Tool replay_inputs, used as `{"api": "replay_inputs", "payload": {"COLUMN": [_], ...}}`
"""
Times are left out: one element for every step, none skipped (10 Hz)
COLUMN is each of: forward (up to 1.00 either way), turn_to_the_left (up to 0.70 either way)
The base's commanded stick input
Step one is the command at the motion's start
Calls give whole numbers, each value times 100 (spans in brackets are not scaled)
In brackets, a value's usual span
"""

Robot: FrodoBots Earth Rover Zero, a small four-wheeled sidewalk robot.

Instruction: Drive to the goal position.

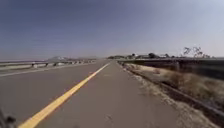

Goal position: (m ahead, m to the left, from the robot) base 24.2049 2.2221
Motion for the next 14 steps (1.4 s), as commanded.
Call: {"api": "replay_inputs", "payload": {"forward": [50,50,50,50,50,50,50,50,50,50,50,50,50,50], "turn_to_the_left": [0,0,0,-22,-45,-30,-5,0,0,0,0,0,0,0]}}
